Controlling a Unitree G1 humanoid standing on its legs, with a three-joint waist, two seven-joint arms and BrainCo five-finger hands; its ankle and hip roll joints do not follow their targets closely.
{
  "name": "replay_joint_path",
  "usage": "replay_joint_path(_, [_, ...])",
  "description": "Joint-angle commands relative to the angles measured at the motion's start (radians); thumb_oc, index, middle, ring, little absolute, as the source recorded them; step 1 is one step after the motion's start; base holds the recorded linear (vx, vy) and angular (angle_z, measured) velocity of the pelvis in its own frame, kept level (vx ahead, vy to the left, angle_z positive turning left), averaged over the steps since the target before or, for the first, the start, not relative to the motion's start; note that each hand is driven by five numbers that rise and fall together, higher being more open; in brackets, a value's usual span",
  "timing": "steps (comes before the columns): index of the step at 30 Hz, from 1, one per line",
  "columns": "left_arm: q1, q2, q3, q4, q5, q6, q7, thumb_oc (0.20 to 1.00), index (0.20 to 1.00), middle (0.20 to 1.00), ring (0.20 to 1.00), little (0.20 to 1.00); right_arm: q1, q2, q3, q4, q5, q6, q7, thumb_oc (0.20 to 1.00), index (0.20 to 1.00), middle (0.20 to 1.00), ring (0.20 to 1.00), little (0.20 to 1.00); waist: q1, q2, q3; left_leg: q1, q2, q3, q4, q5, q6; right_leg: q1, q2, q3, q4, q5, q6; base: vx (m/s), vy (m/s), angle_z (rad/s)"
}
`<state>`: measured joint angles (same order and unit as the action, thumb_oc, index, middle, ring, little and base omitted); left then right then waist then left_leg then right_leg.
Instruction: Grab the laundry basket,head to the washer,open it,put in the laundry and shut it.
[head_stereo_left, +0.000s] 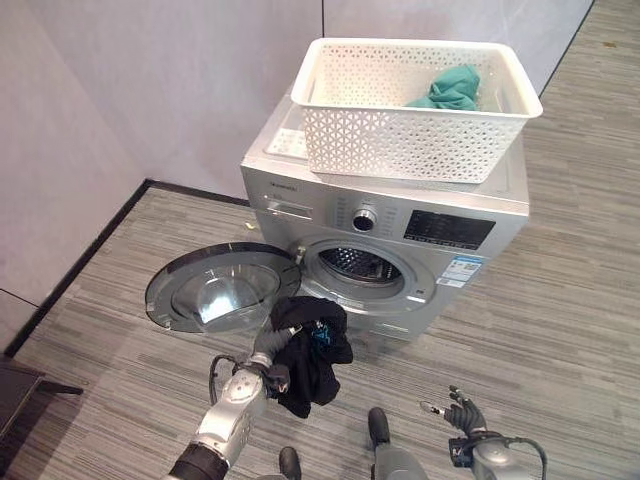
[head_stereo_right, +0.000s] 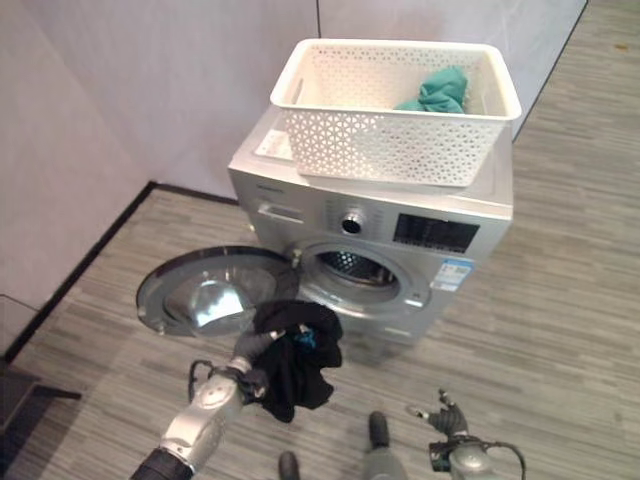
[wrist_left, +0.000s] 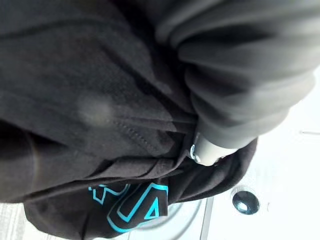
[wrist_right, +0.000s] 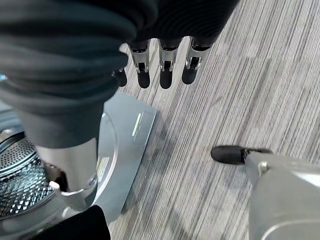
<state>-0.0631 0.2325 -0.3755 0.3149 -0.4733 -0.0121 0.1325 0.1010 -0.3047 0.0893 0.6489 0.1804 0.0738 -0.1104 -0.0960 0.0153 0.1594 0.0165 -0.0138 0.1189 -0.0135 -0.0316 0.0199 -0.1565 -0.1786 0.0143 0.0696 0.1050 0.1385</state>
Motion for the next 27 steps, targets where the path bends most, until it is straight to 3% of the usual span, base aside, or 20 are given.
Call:
replay_joint_path(1, [-0.04, 0.015, 0.023, -0.049, 0.007, -0.041, -0.036, 0.2, 0.2, 0.2, 0.2, 0.2, -0.032, -0.01, -0.034, -0.022, 0.038, -0.014, -0.022, 1.0, 1.0, 1.0, 1.0, 1.0, 0.007, 0.026, 0.019, -0.057, -0.048, -0.109, 0.21, -0.208, 0.074, -0.069, -0.007, 0.095, 0.253, -0.111, 0.02, 0.09, 0.062, 0.17])
replay_joint_path(3, [-0.038, 0.015, 0.027, -0.048, 0.014, -0.038, -0.038, 0.2, 0.2, 0.2, 0.2, 0.2, -0.038, -0.011, -0.042, -0.026, 0.049, -0.013, -0.028, 1.0, 1.0, 1.0, 1.0, 1.0, 0.001, 0.03, 0.019, -0.039, -0.056, -0.122, 0.203, -0.214, 0.072, -0.074, -0.01, 0.124, 0.184, -0.098, 0.022, 0.14, -0.022, 0.14])
replay_joint_path(4, [-0.038, 0.017, 0.028, -0.048, 0.02, -0.038, -0.042, 0.2, 0.2, 0.2, 0.2, 0.2, -0.05, -0.016, -0.047, -0.025, 0.054, -0.014, -0.034, 1.0, 1.0, 1.0, 1.0, 1.0, 0.001, 0.026, 0.025, -0.021, -0.063, -0.138, 0.206, -0.231, 0.066, -0.107, -0.04, 0.135, 0.083, -0.049, 0.035, 0.15, -0.056, 0.19])
replay_joint_path(6, [-0.038, 0.017, 0.028, -0.048, 0.02, -0.038, -0.042, 0.2, 0.2, 0.2, 0.2, 0.2, -0.051, -0.017, -0.047, -0.024, 0.054, -0.014, -0.034, 1.0, 1.0, 1.0, 1.0, 1.0, -0.002, 0.029, 0.027, -0.02, -0.061, -0.141, 0.209, -0.234, 0.066, -0.101, -0.039, 0.13, 0.077, -0.048, 0.035, 0.13, -0.043, 0.2])
replay_joint_path(8, [-0.035, 0.015, 0.031, -0.046, 0.03, -0.043, -0.045, 0.2, 0.2, 0.2, 0.2, 0.2, -0.052, -0.021, -0.057, -0.022, 0.044, -0.01, -0.038, 1.0, 1.0, 1.0, 1.0, 1.0, -0.004, 0.017, 0.041, 0.023, -0.071, -0.161, 0.222, -0.271, 0.055, -0.132, -0.073, 0.089, -0.057, 0.004, 0.055, 0.22, -0.074, 0.26])
replay_joint_path(12, [-0.046, 0.008, 0.012, -0.044, 0.026, -0.042, -0.045, 0.2, 0.2, 0.2, 0.2, 0.2, -0.026, -0.022, -0.083, -0.011, 0.037, -0.007, -0.04, 1.0, 1.0, 1.0, 1.0, 1.0, -0.004, -0.015, 0.031, 0.084, -0.066, -0.22, 0.192, -0.284, 0.033, -0.115, -0.072, 0.11, -0.026, 0.04, 0.075, 0.23, -0.142, 0.4])
replay_joint_path(15, [-0.056, -0.001, -0.003, -0.041, 0.026, -0.04, -0.045, 0.2, 0.2, 0.2, 0.2, 0.2, -0.004, -0.023, -0.087, 0.027, 0.031, -0.008, -0.037, 1.0, 1.0, 1.0, 1.0, 1.0, -0.004, -0.029, 0.008, 0.121, -0.015, -0.256, 0.147, -0.275, 0.005, -0.119, -0.052, 0.096, 0.026, 0.027, 0.073, 0.23, -0.256, 0.97])
replay_joint_path(16, [-0.054, 0.001, -0.011, -0.047, 0.021, -0.037, -0.047, 0.2, 0.2, 0.2, 0.2, 0.2, -0.006, -0.022, -0.087, 0.064, 0.036, -0.015, -0.038, 1.0, 1.0, 1.0, 1.0, 1.0, -0.003, -0.028, 0.003, 0.125, 0.039, -0.271, 0.116, -0.25, -0.023, -0.126, -0.029, 0.039, 0.059, 0.0, 0.063, 0.13, -0.263, 0.54])
replay_joint_path(17, [-0.054, 0.001, -0.011, -0.048, 0.02, -0.037, -0.047, 0.2, 0.2, 0.2, 0.2, 0.2, -0.007, -0.022, -0.086, 0.065, 0.036, -0.016, -0.038, 1.0, 1.0, 1.0, 1.0, 1.0, -0.006, -0.026, 0.001, 0.125, 0.042, -0.274, 0.113, -0.249, -0.024, -0.127, -0.028, 0.035, 0.061, -0.002, 0.062, 0.06, -0.255, 0.27])
replay_joint_path(20, [-0.072, 0.008, -0.033, -0.064, 0.013, -0.03, -0.047, 0.2, 0.2, 0.2, 0.2, 0.2, -0.001, -0.017, -0.09, 0.078, 0.049, -0.028, -0.042, 1.0, 1.0, 1.0, 1.0, 1.0, -0.009, -0.021, 0.008, 0.103, 0.11, -0.303, 0.051, -0.196, -0.058, -0.16, 0.0, -0.013, 0.108, -0.047, 0.039, -0.01, -0.188, 0.12])
replay_joint_path(27, [-0.127, 0.009, -0.057, -0.056, 0.0, -0.041, -0.021, 0.2, 0.2, 0.2, 0.2, 0.2, -0.051, -0.026, -0.041, 0.151, 0.049, -0.05, -0.055, 1.0, 1.0, 1.0, 1.0, 1.0, 0.004, -0.019, 0.046, 0.027, 0.172, -0.289, -0.027, -0.117, -0.088, -0.247, 0.021, -0.062, 0.123, -0.063, 0.019, -0.07, -0.091, 0.23])
